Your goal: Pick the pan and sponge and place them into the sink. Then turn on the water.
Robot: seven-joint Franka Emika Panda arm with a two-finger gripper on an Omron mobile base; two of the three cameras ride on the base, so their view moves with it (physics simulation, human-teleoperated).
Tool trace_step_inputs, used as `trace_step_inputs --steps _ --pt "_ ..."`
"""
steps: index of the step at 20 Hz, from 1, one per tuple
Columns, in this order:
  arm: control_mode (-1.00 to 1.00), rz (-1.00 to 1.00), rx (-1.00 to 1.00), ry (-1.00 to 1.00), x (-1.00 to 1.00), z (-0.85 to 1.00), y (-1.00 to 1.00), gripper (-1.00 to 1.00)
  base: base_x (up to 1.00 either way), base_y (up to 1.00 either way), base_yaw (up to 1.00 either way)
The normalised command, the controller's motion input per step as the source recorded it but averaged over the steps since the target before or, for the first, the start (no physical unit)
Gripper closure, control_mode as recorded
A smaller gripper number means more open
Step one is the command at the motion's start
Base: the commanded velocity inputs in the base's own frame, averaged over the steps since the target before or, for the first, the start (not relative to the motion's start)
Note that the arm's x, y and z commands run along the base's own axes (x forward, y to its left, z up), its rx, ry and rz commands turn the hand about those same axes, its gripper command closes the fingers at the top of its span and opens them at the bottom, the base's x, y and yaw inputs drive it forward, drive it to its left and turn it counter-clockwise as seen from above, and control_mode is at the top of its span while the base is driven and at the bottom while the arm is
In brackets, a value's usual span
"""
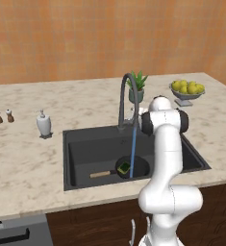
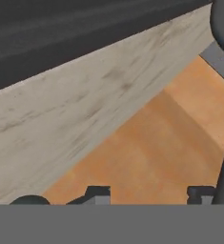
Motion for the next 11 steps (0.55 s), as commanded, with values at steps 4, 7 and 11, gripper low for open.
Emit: trace_step_inputs --steps 4,7,11 --pt "-1.0 -0.05 0.21 0.15 0.54 -0.06 -0.93 1.0 0.0 0.0 0.0" --pt "-1.0 0.0 0.35 0.13 0.0 0.01 -1.0 1.0 0.0 0.0 0.0" --pt "-1.0 0.0 0.36 0.02 -0.25 0.0 -1.0 1.0 0.0 0.0 0.0"
